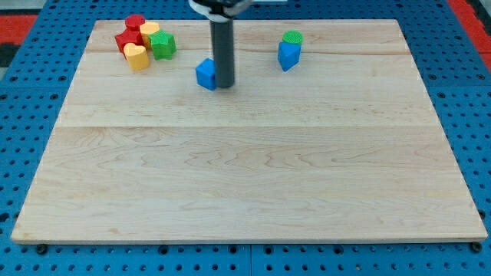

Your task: Separate the blue triangle from the green circle

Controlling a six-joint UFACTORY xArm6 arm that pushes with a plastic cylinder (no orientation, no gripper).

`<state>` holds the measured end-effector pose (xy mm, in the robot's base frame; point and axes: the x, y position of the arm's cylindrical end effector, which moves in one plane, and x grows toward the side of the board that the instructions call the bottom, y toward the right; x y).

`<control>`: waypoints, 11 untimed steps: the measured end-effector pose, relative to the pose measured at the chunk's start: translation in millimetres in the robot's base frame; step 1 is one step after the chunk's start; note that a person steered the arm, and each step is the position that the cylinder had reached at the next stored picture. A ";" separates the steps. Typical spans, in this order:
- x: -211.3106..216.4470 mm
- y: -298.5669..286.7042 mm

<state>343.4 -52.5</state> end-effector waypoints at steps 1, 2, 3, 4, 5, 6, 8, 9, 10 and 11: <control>-11.9 -43.3; -31.3 -47.3; 2.7 31.9; -4.8 117.2; -41.0 146.6; -69.1 114.3; -110.3 49.3; -148.2 70.7; -141.5 35.6; -127.9 14.8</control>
